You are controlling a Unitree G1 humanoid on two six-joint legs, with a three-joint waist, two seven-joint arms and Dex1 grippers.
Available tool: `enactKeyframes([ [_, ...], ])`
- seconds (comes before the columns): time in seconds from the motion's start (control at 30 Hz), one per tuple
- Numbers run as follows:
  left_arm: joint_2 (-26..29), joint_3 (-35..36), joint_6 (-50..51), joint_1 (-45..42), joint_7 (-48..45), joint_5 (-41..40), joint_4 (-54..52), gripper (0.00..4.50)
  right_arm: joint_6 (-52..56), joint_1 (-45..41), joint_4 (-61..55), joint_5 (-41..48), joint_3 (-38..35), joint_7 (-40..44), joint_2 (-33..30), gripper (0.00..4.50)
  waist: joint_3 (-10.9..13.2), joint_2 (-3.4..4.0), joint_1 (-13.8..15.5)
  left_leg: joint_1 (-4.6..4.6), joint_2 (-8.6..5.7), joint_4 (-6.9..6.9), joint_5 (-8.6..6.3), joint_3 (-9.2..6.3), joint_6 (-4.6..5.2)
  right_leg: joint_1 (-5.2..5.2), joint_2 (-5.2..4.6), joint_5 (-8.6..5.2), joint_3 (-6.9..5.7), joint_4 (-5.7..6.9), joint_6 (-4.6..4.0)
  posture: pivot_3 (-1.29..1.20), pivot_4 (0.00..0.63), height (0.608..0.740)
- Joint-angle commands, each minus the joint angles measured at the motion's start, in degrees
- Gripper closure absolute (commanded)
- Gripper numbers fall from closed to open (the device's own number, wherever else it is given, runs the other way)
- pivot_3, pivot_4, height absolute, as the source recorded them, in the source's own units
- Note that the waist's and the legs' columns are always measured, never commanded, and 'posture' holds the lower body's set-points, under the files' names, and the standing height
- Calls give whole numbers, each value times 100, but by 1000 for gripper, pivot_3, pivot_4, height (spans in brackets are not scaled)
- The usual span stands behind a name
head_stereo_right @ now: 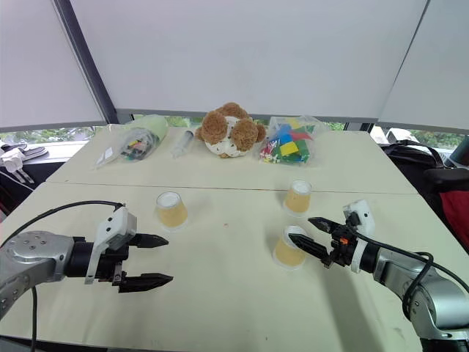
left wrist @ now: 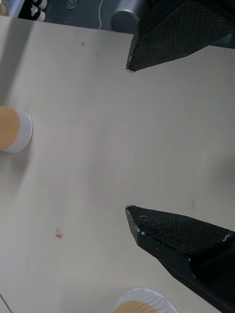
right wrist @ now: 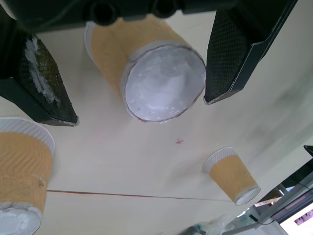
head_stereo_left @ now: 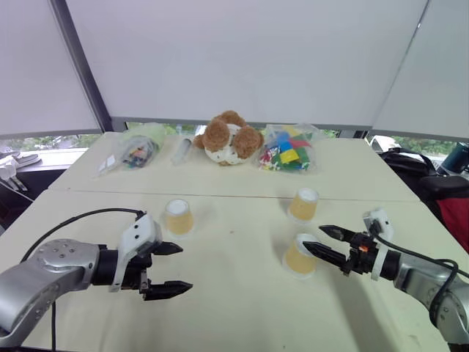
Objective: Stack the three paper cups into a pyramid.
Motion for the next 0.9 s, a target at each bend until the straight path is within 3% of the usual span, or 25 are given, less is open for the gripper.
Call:
enactKeyframes([
  [0.03, -5, 3, -145, 18, -56, 75, -55, 0, 150, 116, -369, 269, -186, 69, -98, 40, 0, 0, -2, 0, 0, 0, 0, 0, 0, 0, 0, 0, 0, 0, 0, 0, 150, 740],
  [0.53, -41, -55, -167, 57, -94, 175, -46, 0, -565, 118, -73, -553, 481, 177, -57, 40, 0, 0, -6, 0, 0, 1, 0, 1, 0, -1, 0, 0, 0, 0, 1, 0, 150, 740],
  [0.63, -26, -34, -154, 76, -92, 176, -55, 0, -648, 57, -17, -584, 480, 174, -17, 884, 0, 0, -6, 0, -1, 3, 0, 1, 0, 0, 0, 0, 0, 1, 1, 0, 150, 740],
  [0.7, -17, -28, -146, 107, -89, 182, -76, 0, -673, 53, -10, -589, 490, 187, -12, 1885, 0, 0, -4, 0, -1, 3, 0, 0, 0, 0, 0, 0, 0, 2, 1, 0, 150, 740],
  [0.73, -11, -28, -143, 107, -95, 184, -69, 0, -673, 38, -8, -576, 488, 180, 7, 2142, 0, 0, -4, 0, 0, 3, 0, 0, 0, 0, 0, 0, 0, 2, 1, 0, 150, 740],
  [0.9, 21, 4, -120, 59, -145, 173, -7, 0, -479, -278, -245, -428, 640, 206, 55, 2157, 0, 0, -5, 0, 0, 4, 0, 0, 0, -1, 0, 1, 0, 3, 1, 0, 150, 740],
])
